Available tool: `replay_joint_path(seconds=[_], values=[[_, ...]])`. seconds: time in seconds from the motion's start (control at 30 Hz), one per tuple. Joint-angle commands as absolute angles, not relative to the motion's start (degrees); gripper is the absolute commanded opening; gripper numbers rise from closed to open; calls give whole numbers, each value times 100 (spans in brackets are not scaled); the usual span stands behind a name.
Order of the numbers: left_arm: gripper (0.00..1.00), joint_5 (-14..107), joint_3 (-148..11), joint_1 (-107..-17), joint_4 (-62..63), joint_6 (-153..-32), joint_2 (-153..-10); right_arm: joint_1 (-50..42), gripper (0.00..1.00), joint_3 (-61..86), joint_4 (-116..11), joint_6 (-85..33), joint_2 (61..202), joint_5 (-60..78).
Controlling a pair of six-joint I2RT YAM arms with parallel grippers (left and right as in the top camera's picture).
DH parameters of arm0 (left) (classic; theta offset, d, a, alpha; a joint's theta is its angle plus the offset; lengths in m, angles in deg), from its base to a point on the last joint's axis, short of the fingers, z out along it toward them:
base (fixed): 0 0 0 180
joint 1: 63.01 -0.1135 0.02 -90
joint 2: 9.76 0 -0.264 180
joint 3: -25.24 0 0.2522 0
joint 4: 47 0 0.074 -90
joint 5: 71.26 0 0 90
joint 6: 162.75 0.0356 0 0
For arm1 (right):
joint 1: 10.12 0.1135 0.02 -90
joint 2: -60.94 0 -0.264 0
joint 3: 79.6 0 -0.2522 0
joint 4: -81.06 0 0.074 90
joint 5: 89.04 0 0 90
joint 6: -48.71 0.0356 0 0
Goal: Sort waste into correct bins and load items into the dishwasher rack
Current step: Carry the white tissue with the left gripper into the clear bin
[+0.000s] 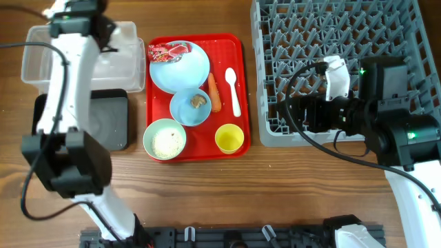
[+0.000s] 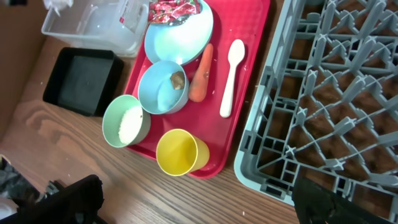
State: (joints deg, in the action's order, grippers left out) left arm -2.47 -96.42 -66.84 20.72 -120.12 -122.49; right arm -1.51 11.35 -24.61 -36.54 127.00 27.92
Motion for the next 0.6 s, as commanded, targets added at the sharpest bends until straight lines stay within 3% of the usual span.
replay_joint_path(seconds=[0.0,0.03,0.1,0.3,0.57], values=[[6,-169,-9611,-7357,1973,-11944,-12942,-130,100,1015,-2517,-3507,12786,2783],[17,107,-9611,-7471,1947,-11944,-13134,-130,100,1017,-2513,-3507,12829,2781],[100,854,-9611,-7642,1984,-11940,-13632,-130,100,1019,-2537,-3527,12978,2779],[100,972,-9624,-7663,2059,-11247,-13632,-130,100,1019,-2533,-3507,13286,2787],[100,1221,-9773,-7421,2015,-10187,-12295,-130,100,1019,-2662,-3385,13301,2803]])
